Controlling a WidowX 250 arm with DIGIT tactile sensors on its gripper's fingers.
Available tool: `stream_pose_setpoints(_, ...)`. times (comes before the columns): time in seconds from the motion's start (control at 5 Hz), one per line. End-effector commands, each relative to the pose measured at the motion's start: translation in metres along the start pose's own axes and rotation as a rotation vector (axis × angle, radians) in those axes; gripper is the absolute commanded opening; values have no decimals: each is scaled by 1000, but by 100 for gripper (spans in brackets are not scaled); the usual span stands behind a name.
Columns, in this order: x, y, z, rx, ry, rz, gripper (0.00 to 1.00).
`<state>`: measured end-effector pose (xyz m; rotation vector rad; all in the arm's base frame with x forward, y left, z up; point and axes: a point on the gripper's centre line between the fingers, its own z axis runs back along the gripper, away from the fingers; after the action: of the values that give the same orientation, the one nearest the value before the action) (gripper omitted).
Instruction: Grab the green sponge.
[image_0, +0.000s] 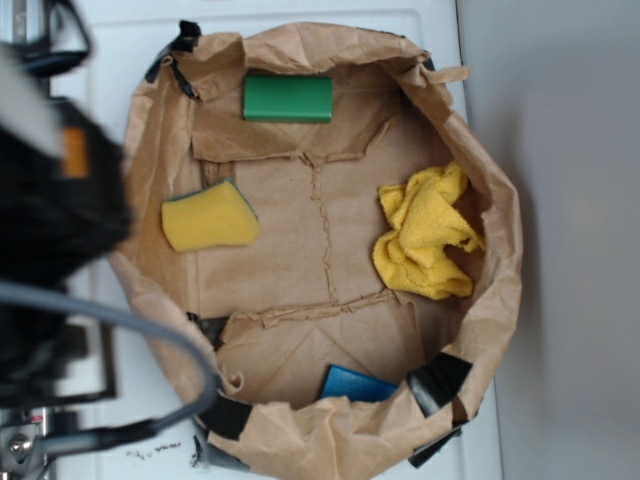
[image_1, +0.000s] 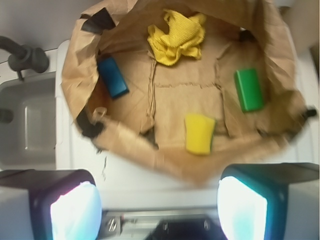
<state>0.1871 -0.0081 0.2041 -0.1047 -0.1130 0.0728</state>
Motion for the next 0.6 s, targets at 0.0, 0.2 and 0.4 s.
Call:
stream_pose_setpoints(0.0,5,5,4,4,-26,16,100)
stream_pose_setpoints(0.2,5,5,4,4,-26,16,100)
stream_pose_setpoints(0.4,24,21,-29,31,-34,56,100)
